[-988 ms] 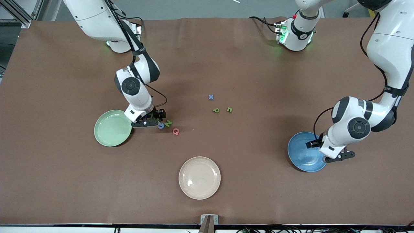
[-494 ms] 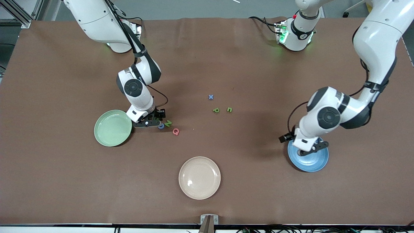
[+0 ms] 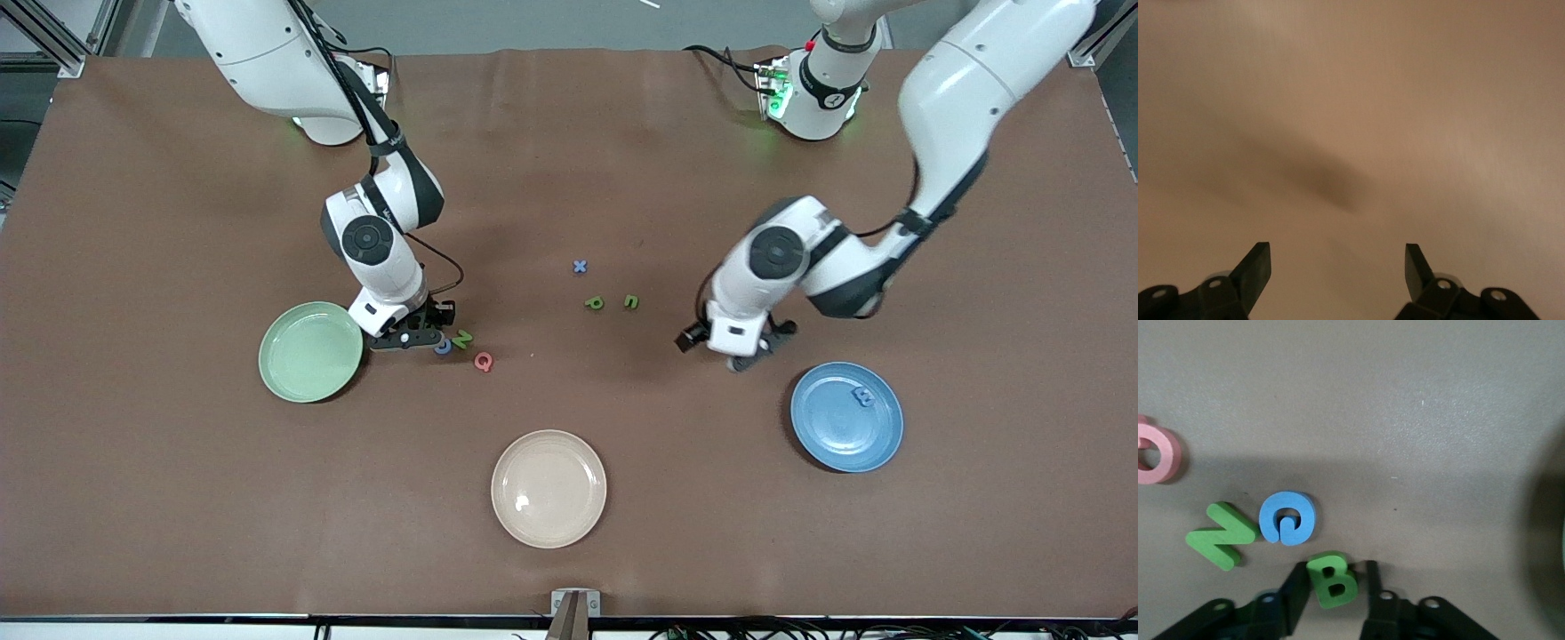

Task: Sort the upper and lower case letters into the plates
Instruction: 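Grasp the green B with the right gripper while the left gripper reaches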

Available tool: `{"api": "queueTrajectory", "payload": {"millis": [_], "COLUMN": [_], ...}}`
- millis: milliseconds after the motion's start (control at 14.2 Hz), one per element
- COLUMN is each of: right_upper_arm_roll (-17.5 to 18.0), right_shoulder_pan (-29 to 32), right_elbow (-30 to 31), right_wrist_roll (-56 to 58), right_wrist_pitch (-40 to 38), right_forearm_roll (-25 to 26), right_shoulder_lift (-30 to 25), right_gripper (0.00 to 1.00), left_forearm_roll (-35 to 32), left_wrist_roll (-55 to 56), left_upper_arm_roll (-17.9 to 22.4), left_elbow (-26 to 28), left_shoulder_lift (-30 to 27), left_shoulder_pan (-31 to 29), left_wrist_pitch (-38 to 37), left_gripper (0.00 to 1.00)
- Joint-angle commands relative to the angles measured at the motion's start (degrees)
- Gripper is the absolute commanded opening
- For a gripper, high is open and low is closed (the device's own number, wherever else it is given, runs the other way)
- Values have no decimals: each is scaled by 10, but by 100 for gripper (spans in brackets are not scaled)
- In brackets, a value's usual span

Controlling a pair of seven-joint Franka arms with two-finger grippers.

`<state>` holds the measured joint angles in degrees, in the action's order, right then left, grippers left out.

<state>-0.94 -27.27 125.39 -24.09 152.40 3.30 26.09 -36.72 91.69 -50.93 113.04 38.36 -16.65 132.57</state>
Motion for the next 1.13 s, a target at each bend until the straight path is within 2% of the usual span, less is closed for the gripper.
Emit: {"api": "queueTrajectory", "payload": {"millis": [0, 71, 212, 423, 564, 706, 917, 1058], "right_upper_arm_roll": [-4, -5, -4, -3, 4, 1, 1, 0], "right_shoulder_pan": [5, 10, 36, 68, 99, 111, 186, 221], "right_elbow": [6, 6, 3, -8, -52, -113, -118, -107], "right_wrist_roll": [-3, -4, 3, 32, 57, 118, 225, 278], "right_wrist_pitch": [4, 3, -2, -30, -128, -233, -259, -256], "right_forearm_roll": [9, 8, 8, 4, -9, -69, -85, -85], "right_shoulder_lift": [-1, -1, -7, -31, -44, -53, -63, -60], "right_gripper": [18, 1, 0, 0, 0, 0, 0, 0], "left_forearm_roll": [-43, -49, -84, -177, -181, -180, -179, -179], "left_wrist_roll": [137, 173, 279, 426, 459, 472, 475, 475], "left_upper_arm_roll": [3, 3, 4, 11, 18, 19, 22, 22], "left_elbow": [7, 8, 10, 14, 11, 11, 9, 10], "left_shoulder_lift": [0, 6, 8, 29, 32, 36, 58, 69], "left_shoulder_pan": [50, 62, 91, 116, 127, 128, 127, 129], "left_wrist_pitch": [6, 6, 14, 16, 16, 32, 47, 49], "left_gripper": [85, 83, 83, 82, 79, 73, 67, 67]}}
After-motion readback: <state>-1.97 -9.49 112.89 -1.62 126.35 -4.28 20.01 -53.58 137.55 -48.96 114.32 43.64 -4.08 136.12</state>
